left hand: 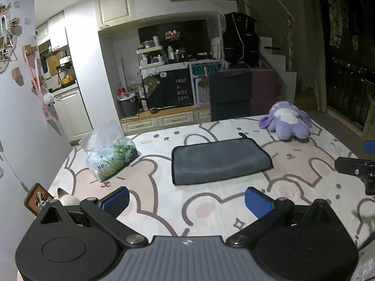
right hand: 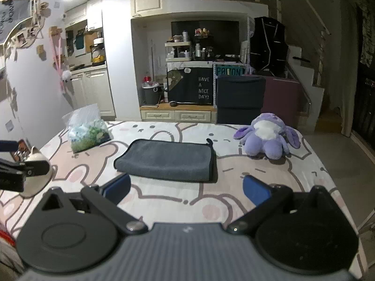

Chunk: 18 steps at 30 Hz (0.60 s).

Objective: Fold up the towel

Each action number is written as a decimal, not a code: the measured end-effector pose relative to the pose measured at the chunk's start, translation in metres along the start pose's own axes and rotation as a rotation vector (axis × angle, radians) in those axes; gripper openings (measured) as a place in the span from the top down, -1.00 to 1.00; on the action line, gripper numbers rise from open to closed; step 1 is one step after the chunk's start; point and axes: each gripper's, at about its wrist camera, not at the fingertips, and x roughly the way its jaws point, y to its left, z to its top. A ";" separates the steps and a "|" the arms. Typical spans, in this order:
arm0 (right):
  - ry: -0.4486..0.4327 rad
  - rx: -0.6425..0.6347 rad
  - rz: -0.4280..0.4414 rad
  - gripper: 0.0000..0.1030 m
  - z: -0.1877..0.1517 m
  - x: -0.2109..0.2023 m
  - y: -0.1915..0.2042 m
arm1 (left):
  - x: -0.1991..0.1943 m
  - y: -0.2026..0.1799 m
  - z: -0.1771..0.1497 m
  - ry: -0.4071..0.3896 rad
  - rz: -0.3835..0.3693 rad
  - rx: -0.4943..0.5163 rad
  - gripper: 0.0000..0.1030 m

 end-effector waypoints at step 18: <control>0.007 0.008 -0.018 -0.99 -0.027 -0.023 0.002 | -0.016 -0.012 -0.025 0.023 -0.027 0.015 -1.00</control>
